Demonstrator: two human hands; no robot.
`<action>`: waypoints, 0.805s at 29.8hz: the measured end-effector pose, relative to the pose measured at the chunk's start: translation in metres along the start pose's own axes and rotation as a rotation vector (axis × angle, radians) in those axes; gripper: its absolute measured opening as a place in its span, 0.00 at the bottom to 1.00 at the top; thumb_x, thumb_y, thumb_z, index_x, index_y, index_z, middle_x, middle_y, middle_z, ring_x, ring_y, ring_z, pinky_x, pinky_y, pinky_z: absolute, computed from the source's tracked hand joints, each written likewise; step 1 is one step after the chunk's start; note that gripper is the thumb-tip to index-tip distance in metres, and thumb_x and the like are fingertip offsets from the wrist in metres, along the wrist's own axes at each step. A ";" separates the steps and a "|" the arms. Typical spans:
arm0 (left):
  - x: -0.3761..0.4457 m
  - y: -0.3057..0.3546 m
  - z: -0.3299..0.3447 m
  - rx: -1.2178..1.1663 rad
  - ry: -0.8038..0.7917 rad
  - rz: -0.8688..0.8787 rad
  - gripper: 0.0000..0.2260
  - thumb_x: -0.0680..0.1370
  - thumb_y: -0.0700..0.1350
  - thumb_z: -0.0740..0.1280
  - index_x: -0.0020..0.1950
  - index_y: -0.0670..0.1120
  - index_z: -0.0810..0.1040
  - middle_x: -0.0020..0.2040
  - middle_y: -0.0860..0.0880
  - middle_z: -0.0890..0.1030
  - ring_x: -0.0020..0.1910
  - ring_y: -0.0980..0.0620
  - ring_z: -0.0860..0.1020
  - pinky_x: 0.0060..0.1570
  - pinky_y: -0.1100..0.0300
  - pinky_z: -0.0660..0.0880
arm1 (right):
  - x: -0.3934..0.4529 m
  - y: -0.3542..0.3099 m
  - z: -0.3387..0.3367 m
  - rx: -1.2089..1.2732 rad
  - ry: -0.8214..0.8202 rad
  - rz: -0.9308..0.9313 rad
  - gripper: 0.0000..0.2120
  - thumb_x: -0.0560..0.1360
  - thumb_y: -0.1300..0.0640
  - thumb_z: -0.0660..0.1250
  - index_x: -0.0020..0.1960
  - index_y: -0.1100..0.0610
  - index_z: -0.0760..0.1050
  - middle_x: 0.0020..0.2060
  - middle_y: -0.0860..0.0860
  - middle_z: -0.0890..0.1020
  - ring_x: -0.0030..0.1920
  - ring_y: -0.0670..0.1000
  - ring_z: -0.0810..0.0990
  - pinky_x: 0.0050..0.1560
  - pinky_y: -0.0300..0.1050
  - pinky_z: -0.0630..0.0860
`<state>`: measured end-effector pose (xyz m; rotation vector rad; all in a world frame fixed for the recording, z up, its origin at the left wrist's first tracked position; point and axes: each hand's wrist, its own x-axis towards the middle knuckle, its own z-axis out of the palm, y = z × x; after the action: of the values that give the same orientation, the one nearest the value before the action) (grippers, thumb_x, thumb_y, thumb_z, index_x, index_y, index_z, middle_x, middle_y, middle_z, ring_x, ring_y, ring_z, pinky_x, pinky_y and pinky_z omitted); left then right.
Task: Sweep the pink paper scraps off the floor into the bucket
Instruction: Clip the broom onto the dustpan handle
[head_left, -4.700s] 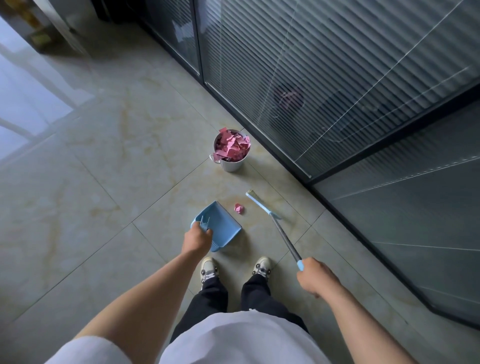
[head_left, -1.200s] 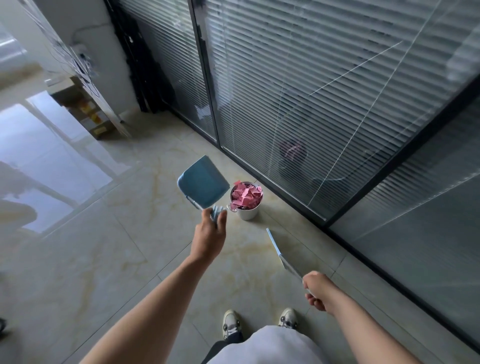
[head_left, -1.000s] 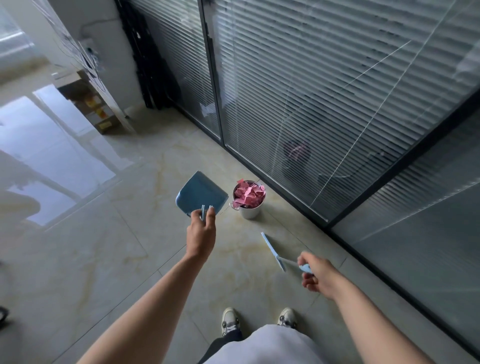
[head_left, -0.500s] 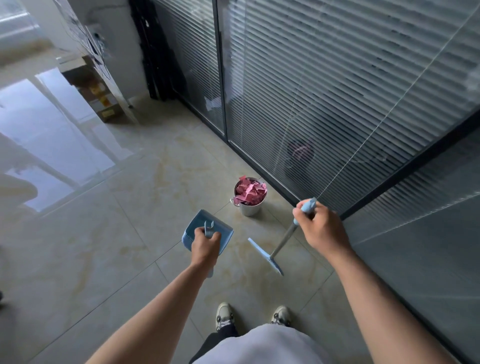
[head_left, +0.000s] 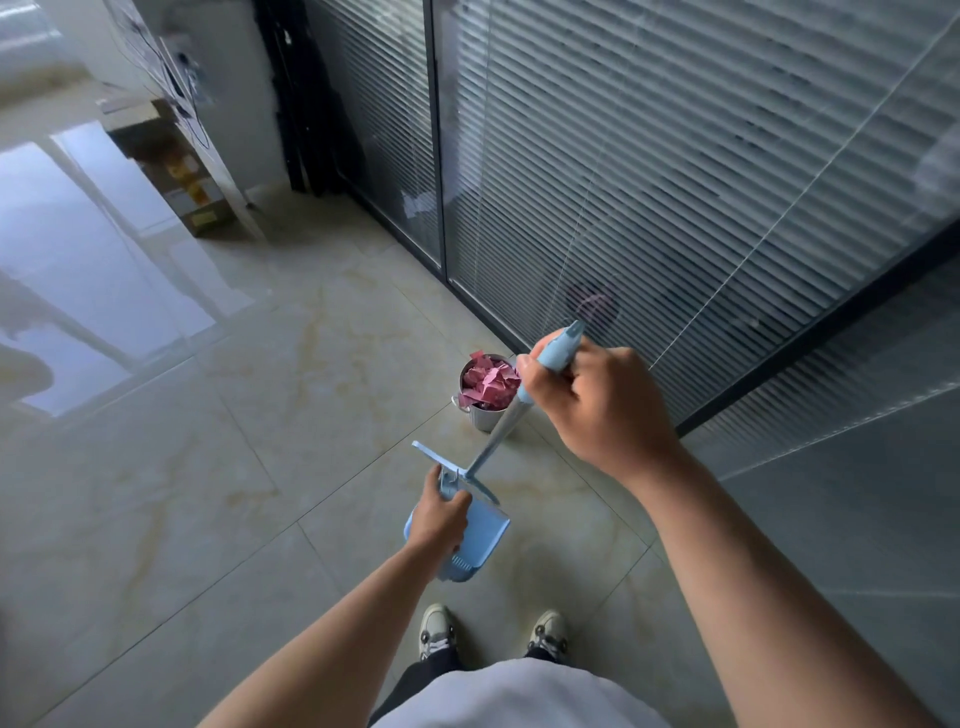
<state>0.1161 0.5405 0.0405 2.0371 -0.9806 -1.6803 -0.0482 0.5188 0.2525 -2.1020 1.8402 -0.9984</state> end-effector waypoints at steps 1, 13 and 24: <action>0.000 0.001 0.001 -0.004 -0.014 0.004 0.29 0.76 0.44 0.60 0.75 0.60 0.57 0.35 0.44 0.72 0.27 0.49 0.69 0.26 0.61 0.67 | 0.001 -0.003 0.001 0.006 -0.009 -0.011 0.25 0.75 0.38 0.55 0.40 0.58 0.78 0.29 0.52 0.82 0.31 0.57 0.82 0.32 0.51 0.76; -0.003 0.009 0.000 0.063 -0.130 0.061 0.31 0.74 0.38 0.59 0.72 0.64 0.60 0.38 0.43 0.73 0.26 0.53 0.68 0.21 0.64 0.66 | -0.002 -0.025 0.008 0.092 -0.068 -0.062 0.21 0.75 0.41 0.58 0.40 0.58 0.77 0.24 0.51 0.78 0.24 0.53 0.76 0.28 0.49 0.74; -0.004 0.005 0.002 0.165 -0.167 0.089 0.35 0.69 0.39 0.58 0.72 0.65 0.59 0.36 0.43 0.74 0.27 0.50 0.70 0.24 0.61 0.69 | -0.002 -0.028 0.004 0.084 -0.068 -0.097 0.21 0.75 0.42 0.59 0.39 0.58 0.77 0.23 0.51 0.77 0.24 0.53 0.75 0.27 0.48 0.73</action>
<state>0.1123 0.5397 0.0463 1.9429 -1.2850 -1.7980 -0.0232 0.5263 0.2640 -2.1655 1.6498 -0.9940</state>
